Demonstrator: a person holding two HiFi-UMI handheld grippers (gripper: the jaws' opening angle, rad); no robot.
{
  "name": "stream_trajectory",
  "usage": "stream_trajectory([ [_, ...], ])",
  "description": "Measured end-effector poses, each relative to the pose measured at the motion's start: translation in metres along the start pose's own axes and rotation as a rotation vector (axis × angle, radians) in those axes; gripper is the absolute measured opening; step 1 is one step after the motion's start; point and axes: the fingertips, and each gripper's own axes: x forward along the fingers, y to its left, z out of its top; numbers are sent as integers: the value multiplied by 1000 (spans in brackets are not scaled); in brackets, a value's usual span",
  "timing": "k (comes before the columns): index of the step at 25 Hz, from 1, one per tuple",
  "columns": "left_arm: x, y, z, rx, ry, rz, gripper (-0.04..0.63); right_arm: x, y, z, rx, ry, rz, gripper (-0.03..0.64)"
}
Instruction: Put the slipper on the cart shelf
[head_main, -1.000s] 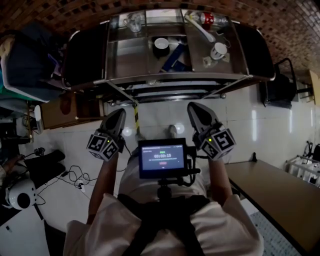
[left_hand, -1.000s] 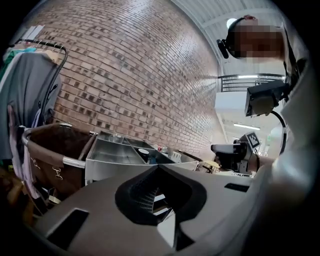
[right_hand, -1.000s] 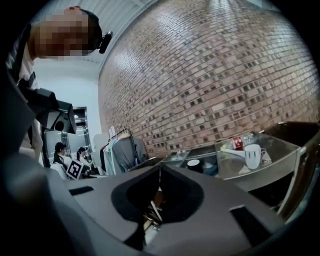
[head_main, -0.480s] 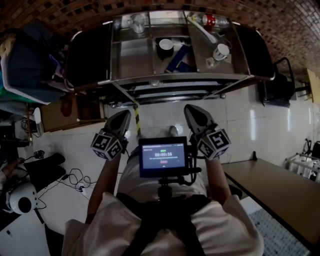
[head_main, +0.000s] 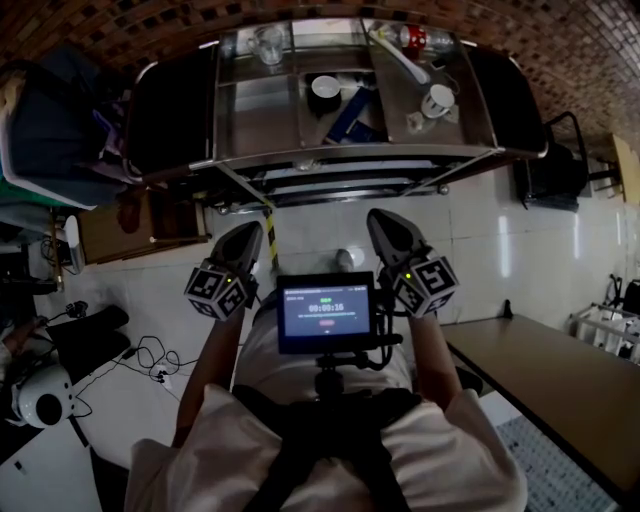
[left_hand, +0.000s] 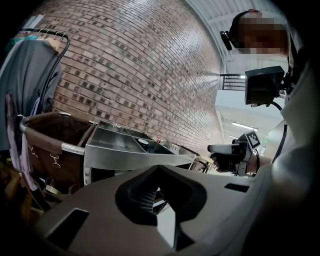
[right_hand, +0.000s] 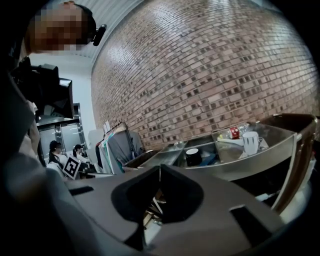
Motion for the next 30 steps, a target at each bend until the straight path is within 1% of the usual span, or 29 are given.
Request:
stream_trajectory([
  [2,1,0,1,0,4,-1,2,2,4,7,0,-10,-3,14],
  [6,8,-7,-4,6,21,14,2,-1,-3,6,-1,-17,-3,14],
  [12,7,-5,0,20,46,24,2,-1,-2,11,-19,-8,-25,14],
  [19,10,-7,4,-3,49,32,2,-5,-13,2,-14,1,-23,14],
  [21,10,-6,2,-6,50,54,2,-5,-17,1,-17,-4,-22,14],
  [25,8,5,-2,-26,61,137,2,-3,-24,-3,-12,-1,-11,14],
  [27,6,10,-4,-35,64,155,2,0,-24,-4,-7,4,-6,14],
  [30,3,10,-2,-21,62,160,2,5,-22,-4,-13,4,4,14],
])
